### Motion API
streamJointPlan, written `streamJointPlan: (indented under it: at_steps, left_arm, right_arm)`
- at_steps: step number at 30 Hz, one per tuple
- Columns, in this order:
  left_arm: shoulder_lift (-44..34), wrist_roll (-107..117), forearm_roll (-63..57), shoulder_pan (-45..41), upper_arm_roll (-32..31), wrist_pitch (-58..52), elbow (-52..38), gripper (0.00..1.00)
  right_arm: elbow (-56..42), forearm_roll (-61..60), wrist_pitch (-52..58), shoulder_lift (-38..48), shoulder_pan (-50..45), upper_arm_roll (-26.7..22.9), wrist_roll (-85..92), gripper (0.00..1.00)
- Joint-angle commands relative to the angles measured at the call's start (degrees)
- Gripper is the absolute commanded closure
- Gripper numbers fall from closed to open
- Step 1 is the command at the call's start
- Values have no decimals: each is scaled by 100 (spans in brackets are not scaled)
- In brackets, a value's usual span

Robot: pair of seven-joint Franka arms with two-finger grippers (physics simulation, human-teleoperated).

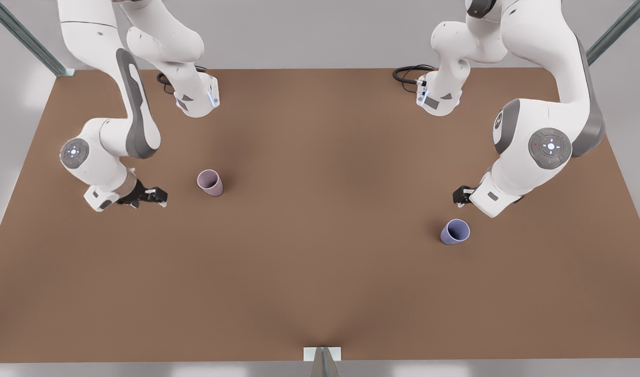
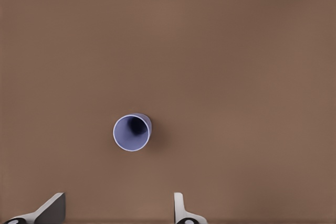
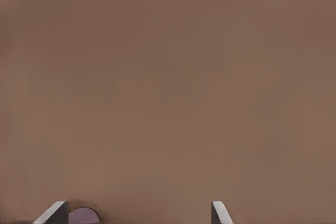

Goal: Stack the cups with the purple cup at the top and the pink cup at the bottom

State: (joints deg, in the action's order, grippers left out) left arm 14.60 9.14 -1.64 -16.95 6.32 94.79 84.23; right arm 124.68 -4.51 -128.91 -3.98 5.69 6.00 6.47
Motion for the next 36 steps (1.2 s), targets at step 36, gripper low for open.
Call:
streamJointPlan:
  at_steps: [36]
  left_arm:
    - [184, -53, -29, -1, -8, -312, -3, 0]
  right_arm:
    - [215, 47, 796, -886, -419, -433, 1155, 0]
